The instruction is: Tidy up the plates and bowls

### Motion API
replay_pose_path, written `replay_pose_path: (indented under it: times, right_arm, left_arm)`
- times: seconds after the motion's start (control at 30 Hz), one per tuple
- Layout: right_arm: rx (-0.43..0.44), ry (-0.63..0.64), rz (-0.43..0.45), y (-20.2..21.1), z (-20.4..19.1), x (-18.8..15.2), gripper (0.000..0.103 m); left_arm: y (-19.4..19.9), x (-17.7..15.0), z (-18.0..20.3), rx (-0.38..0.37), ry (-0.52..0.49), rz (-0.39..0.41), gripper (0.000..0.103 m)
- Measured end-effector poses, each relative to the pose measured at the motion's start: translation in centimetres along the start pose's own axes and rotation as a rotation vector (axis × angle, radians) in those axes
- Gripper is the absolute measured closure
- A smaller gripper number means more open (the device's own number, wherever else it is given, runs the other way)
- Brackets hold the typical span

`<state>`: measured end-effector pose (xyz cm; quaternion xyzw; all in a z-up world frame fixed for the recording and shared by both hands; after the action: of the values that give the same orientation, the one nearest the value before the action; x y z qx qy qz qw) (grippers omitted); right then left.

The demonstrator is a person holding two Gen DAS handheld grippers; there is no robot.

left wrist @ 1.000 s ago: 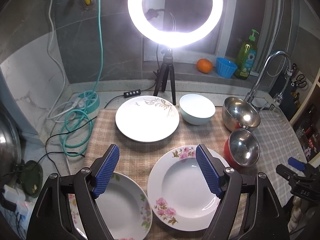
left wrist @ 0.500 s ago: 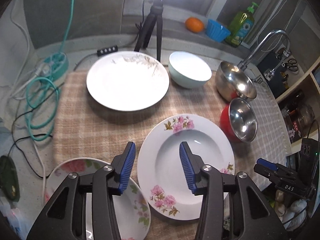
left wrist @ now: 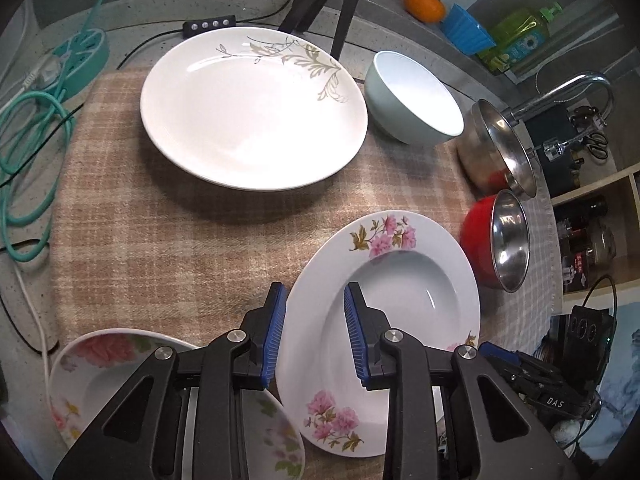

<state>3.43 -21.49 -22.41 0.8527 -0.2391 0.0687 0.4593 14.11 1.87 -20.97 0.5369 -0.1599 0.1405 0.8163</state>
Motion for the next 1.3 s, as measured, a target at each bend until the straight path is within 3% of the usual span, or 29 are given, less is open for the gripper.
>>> replay_pose_path:
  times: [0.23,0.5,0.9,1.3]
  right_arm:
    - [0.025,-0.027,-0.032,-1.0,-0.1,-0.1,0.076]
    - [0.047,-0.036,-0.059,-1.9,-0.4,-0.5,0.083]
    - [0.073,-0.064,-0.083,-3.0,-0.7,-0.7,0.085]
    - [0.083,-0.064,-0.087,-2.6,-0.4,-0.9,0.087]
  left_arm:
    - [-0.7,0.3,0.1,-0.007,-0.006,-0.022,0.078]
    - [-1.1,0.7,-0.2,0.013,-0.026,-0.031,0.082]
    - [-2.6,0.2,-0.9,-0.017,-0.001,-0.113,0.082]
    - [-2.6,0.1,-0.1,0.019,-0.044,-0.095,0.082]
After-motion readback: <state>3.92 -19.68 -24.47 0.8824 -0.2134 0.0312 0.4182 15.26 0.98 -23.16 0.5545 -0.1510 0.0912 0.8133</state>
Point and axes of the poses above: each gripper's, at about its wrist camera, not at the fingertips, and y roughly against the way its jaws point, z to its right, x to its top, the point moved 6 cm from there along -y, roughly the way its jaws point, and after that the axes turned 13 degrees about z, right-handed, at the moved point
